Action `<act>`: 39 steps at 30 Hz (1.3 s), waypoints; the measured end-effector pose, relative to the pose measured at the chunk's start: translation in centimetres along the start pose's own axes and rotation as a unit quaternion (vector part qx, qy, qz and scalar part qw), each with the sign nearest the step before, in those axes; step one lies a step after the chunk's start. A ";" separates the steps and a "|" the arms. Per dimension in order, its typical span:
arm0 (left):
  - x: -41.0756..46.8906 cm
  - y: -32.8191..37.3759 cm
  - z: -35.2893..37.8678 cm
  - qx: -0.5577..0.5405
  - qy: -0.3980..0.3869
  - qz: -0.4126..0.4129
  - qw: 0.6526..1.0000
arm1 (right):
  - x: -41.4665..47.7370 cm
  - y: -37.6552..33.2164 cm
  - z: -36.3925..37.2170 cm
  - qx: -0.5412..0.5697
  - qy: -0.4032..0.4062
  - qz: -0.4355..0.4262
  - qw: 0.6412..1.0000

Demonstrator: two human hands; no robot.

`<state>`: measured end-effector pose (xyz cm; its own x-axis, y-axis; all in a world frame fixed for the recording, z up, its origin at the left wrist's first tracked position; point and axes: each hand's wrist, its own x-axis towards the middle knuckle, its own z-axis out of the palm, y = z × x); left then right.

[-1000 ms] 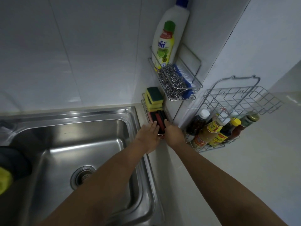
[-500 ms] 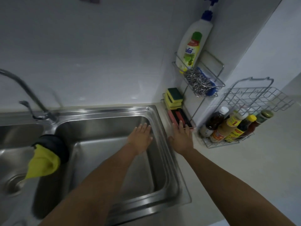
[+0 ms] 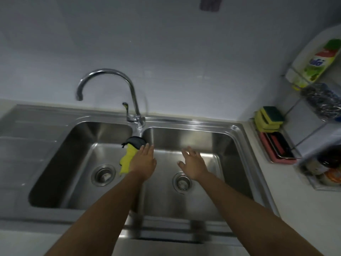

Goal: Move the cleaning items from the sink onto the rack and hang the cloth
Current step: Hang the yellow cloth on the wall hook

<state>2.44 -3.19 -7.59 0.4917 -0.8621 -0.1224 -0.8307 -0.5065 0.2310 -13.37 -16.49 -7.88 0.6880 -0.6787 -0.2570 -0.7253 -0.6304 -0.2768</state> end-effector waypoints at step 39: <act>3.4 -4.5 -9.1 -0.350 0.141 -0.038 0.925 | 4.6 -13.7 -13.6 0.532 0.009 -0.029 0.846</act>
<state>10.21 -3.80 -0.27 0.6732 -0.7361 0.0701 -0.4660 -0.3488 0.8131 -0.64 -16.15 7.31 0.7141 -0.6702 -0.2022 -0.2495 0.0262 -0.9680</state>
